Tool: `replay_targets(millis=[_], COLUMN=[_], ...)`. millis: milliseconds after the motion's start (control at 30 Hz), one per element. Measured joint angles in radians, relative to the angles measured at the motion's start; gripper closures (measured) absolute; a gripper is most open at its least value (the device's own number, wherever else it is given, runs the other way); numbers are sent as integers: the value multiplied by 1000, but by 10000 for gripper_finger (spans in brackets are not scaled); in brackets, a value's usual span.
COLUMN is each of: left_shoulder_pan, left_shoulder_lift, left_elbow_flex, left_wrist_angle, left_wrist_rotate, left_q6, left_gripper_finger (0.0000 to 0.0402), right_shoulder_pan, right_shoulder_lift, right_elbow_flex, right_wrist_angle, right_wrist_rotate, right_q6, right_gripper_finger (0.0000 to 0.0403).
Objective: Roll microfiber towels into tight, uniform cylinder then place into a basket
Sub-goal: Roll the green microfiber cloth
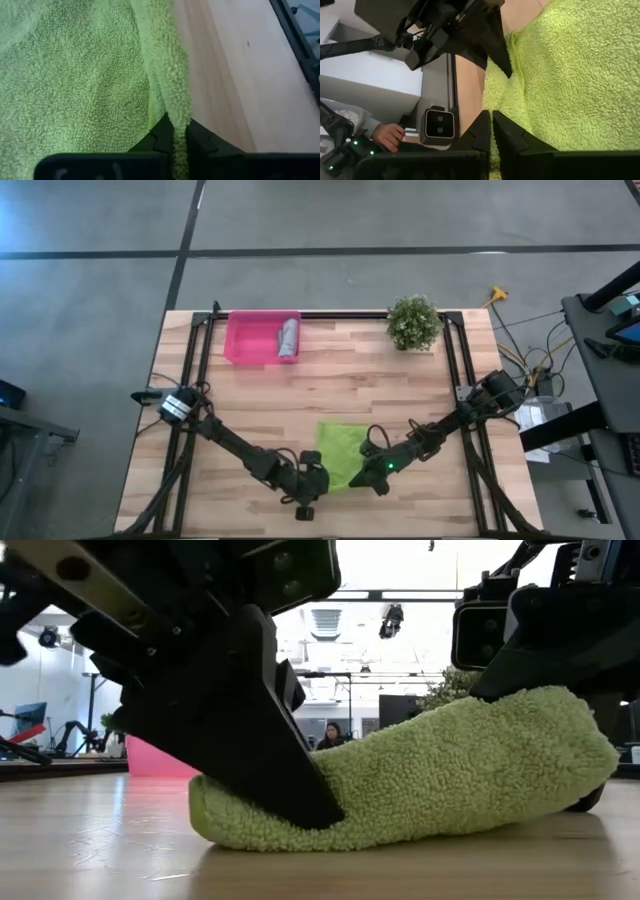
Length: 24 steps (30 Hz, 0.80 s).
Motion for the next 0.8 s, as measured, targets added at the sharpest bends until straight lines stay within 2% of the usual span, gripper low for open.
replay_targets(millis=[67, 200, 333, 467, 600, 733, 800], left_shoulder_pan=[12, 52, 82, 125, 163, 181, 188], left_shoulder_lift=[0, -2, -2, 12, 39, 50, 56], left_elbow_flex=[-1, -9, -27, -26, -25, -25, -21], left_wrist_angle=[1, 16, 64, 108, 148, 166, 166], left_wrist_rotate=[36, 184, 259, 358, 492, 537, 544], left_q6=[-22, -81, -99, -158, -186, -221, -227], left_gripper_finger=[394, 399, 400, 401, 401, 401, 401], right_shoulder_pan=[0, 1, 2, 5, 6, 9, 15], right_shoulder_lift=[-6, -37, -80, -124, -163, -202, -217], right_elbow_flex=[0, -2, -10, -9, -2, 24, 61], right_wrist_angle=[-5, -26, -78, -161, -149, -151, -205], right_wrist_rotate=[-1, -5, -8, -8, -3, -4, -4], right_q6=[-17, -94, -153, -163, -199, -275, -341], right_gripper_finger=[394, 392, 373, 346, 307, 266, 252])
